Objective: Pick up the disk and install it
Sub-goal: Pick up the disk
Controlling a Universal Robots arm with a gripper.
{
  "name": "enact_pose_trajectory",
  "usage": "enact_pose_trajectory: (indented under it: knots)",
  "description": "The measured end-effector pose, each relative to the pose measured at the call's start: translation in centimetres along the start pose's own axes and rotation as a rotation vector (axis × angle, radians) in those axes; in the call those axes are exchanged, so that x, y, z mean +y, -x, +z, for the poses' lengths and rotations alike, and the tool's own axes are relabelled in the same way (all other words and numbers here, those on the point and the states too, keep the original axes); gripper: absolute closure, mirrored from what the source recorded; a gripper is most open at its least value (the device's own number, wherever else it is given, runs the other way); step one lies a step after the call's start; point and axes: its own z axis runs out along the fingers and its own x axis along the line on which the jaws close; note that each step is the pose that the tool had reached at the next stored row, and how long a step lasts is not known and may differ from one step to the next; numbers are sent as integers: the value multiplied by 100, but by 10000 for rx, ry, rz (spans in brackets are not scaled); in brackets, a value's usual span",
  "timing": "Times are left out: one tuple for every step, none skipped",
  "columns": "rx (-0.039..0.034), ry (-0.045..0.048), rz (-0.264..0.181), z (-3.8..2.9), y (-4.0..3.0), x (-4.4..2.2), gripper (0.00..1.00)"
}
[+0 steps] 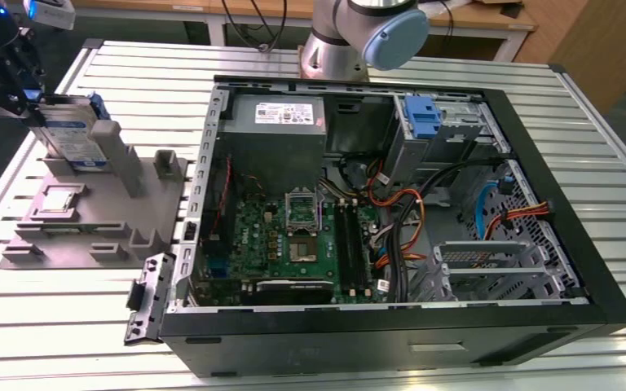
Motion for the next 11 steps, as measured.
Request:
enact_pose_trajectory:
  knots:
    - [0,0,0,0,0,0,63]
    - [0,1,1,1,0,0,63]
    - [0,0,0,1,0,0,63]
    - [0,0,1,1,0,0,63]
    - [0,0,0,1,0,0,63]
    - [0,1,0,1,0,0,63]
    - [0,1,0,1,0,0,63]
    - [0,0,0,1,0,0,63]
    - [-2,-4,1,-1,0,0,63]
    - [-2,-3,0,-7,1,0,63]
    - [-1,-3,0,-14,1,0,63]
